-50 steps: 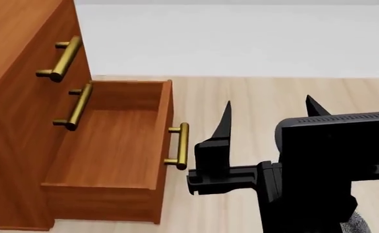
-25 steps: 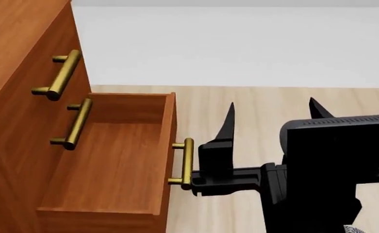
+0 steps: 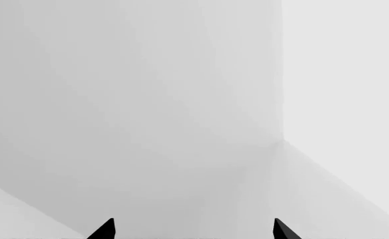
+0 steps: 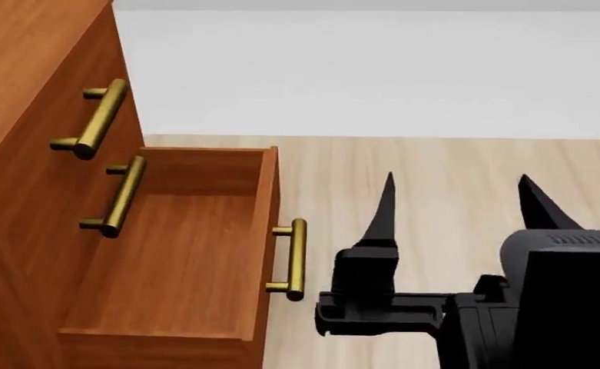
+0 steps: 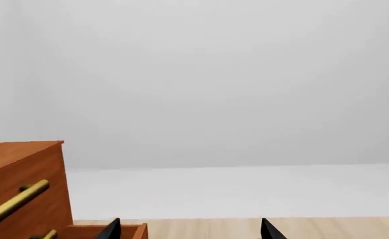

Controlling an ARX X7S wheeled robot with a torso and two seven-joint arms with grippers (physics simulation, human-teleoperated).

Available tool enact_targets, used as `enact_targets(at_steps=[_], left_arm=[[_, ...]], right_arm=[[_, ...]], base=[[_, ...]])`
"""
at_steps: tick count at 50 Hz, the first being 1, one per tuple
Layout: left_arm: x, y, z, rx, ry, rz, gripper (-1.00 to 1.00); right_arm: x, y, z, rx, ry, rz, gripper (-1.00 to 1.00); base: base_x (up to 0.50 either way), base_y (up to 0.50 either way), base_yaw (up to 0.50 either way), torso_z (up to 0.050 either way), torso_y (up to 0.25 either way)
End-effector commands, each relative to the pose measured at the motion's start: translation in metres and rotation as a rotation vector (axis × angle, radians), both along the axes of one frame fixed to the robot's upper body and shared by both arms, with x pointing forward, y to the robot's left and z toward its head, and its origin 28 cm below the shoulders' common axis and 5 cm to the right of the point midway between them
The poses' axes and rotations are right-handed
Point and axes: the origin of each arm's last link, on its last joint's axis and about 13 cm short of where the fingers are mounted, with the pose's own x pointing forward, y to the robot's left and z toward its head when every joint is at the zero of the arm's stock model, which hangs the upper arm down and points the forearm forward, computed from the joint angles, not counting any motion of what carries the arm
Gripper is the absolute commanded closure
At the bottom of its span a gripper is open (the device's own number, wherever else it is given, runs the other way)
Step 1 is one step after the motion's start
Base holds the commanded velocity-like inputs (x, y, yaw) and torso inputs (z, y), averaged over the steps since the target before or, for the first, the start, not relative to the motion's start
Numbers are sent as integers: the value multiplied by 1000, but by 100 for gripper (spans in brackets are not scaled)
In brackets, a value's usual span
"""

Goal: Put the wine bottle in the bottom drawer of the cabinet.

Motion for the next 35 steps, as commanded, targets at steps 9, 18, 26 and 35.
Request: enact_targets(at_steps=[9,18,26,35], left_arm=[[0,-1,0,4,1,-6,-100],[0,0,-5,7,1,-7,-100],[1,-1,-10,11,7,-10,-100],[1,-1,-10,13,11,-12,-100]], right_arm=[[-46,-16,1,317,-13,35,-100],[-73,-27,3,500,-34,45,-100],[-80,-36,2,639,-48,11,-100],[-87,-44,-1,718,-44,-46,-100]], base=[[0,0,0,0,0],[0,0,0,0,0],[0,0,0,0,0],[0,0,0,0,0]])
